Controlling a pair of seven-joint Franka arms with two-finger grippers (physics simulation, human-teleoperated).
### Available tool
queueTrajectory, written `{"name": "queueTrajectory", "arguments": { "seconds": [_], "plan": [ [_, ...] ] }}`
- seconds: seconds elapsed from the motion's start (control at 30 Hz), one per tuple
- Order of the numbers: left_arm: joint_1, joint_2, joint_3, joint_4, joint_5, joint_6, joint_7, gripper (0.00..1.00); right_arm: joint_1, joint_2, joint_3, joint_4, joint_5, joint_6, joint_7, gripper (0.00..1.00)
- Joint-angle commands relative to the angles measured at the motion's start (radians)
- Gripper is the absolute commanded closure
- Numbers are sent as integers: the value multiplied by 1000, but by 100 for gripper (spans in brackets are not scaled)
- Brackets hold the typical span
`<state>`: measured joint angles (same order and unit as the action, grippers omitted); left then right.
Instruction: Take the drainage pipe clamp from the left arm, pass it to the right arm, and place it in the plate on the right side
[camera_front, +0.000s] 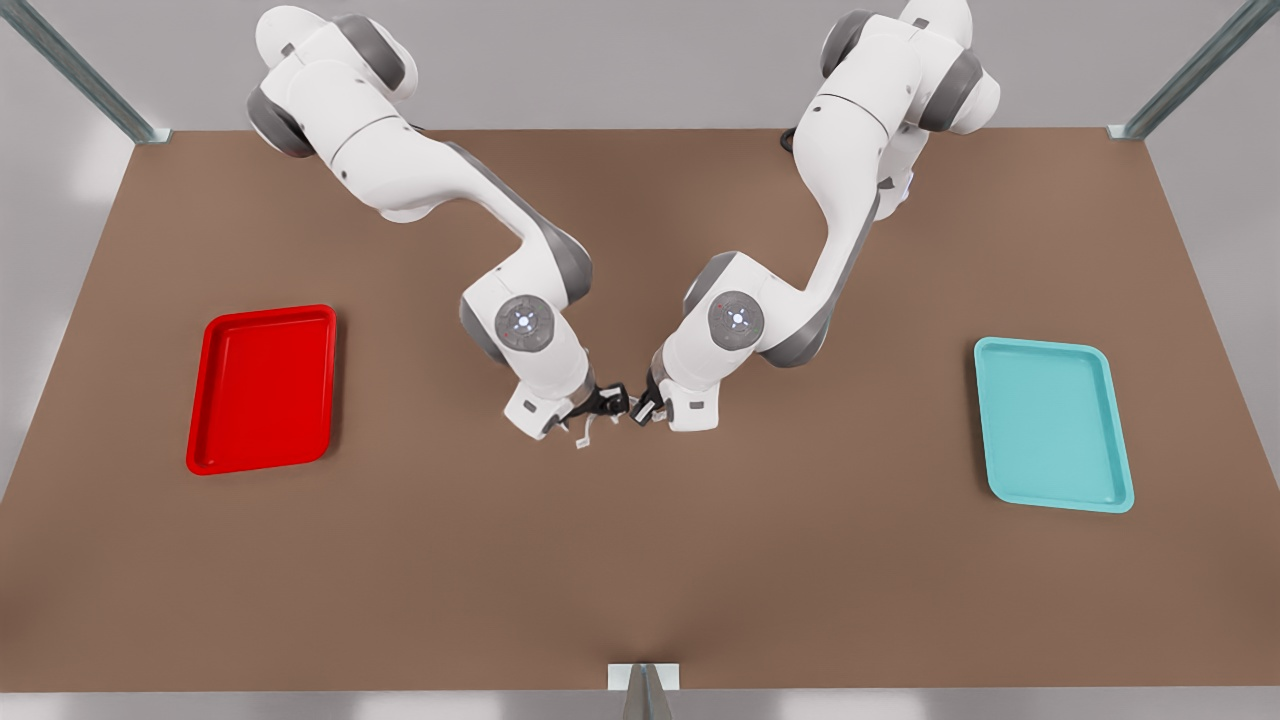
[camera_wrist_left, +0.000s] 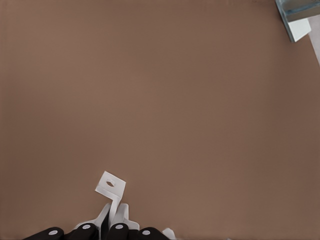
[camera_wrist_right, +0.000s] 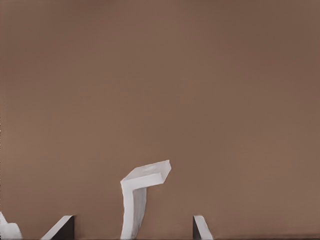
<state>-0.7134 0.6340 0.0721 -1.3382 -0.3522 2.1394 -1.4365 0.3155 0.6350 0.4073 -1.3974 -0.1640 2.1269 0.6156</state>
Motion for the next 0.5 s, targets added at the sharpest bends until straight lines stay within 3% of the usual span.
{"name": "queueTrajectory", "arguments": {
  "seconds": [0.0, 0.13, 0.2, 0.3, 0.37, 0.47],
  "plan": [
    [0, -2, 0, 1, -1, 2, -68, 79, 4, 0, 1, 0, -3, 7, 302, 10],
    [0, -2, 0, 1, -1, 2, -68, 79, 7, 3, -5, -2, -3, 10, 320, 19],
    [0, -2, 0, 1, -1, 2, -67, 79, -1, 9, -5, -5, -25, 8, 320, 19],
    [0, -2, 0, 1, 1, 2, -65, 79, 5, 9, -5, 3, -25, 10, 320, 43],
    [2, -2, 0, 1, 1, 2, -64, 79, 8, 9, 1, 5, -23, 8, 322, 50],
    [2, -2, 0, 1, 2, 2, -62, 79, 10, 9, 7, 8, -23, 8, 322, 79]
  ]
}}
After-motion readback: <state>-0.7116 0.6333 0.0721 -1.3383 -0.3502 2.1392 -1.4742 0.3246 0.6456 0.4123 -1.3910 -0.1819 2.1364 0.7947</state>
